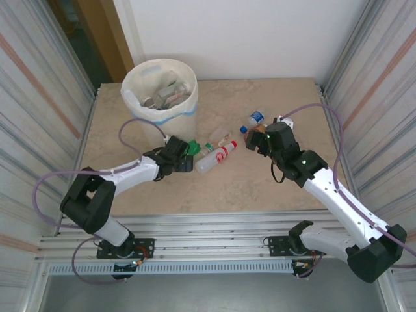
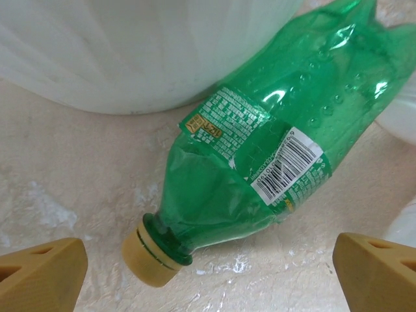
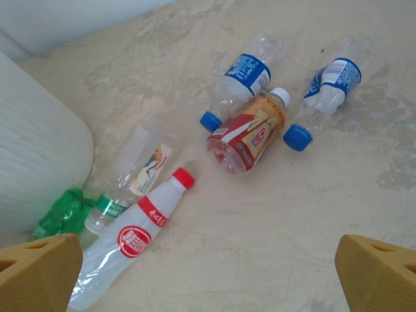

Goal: Put the plastic bottles in the bin

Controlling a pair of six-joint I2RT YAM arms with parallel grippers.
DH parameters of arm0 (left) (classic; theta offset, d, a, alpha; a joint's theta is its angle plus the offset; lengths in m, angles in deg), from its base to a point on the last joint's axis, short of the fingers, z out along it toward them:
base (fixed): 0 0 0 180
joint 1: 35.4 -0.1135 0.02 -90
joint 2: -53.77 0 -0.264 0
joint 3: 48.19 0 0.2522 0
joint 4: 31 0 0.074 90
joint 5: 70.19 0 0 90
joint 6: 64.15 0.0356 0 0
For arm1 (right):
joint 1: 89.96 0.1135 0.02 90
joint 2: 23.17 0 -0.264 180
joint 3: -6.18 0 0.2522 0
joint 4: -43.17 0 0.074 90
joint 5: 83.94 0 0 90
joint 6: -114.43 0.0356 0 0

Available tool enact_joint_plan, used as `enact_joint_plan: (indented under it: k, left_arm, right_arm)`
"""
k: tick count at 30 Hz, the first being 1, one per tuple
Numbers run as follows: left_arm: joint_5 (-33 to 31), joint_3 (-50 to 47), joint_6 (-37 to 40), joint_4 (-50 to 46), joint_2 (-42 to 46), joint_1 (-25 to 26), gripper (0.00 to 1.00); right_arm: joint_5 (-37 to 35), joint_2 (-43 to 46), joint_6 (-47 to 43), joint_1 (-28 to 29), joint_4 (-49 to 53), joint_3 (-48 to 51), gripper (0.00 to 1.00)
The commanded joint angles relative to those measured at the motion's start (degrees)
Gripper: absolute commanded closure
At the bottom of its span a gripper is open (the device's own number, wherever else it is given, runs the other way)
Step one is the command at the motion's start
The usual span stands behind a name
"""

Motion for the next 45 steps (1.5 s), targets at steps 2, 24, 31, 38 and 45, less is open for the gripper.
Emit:
enact_joint_plan:
  k: [2, 24, 31, 38, 45]
  left_arm:
    - [0.32, 1.65, -1.33, 2.34, -1.95, -1.08, 0.04]
    - [2.57, 5.05, -3.56, 2.75, -9.07, -2.31, 0.15]
    - [3.53, 0.66, -6.15, 3.1, -5.74, -1.93, 0.27]
    - [1.85, -1.57, -7.9, 3.3, -3.03, 0.58, 0.27]
    - [0.17, 1.68, -5.81, 3.33, -3.8, 0.53, 0.06]
  right_arm:
    - [0.24, -0.19, 1.15, -0.41, -0.22, 1.11, 0.02]
    - [1.75, -0.7, 1.44, -0.47, -1.17, 2.87, 0.02]
    - [1.84, -0.82, 1.66, -0.32, -1.62, 3.3, 0.02]
    - [2.36, -1.05, 1.84, -0.34, -2.11, 3.75, 0.02]
    - [2.85, -2.46, 0.72, -0.38, -1.37, 1.74, 0.02]
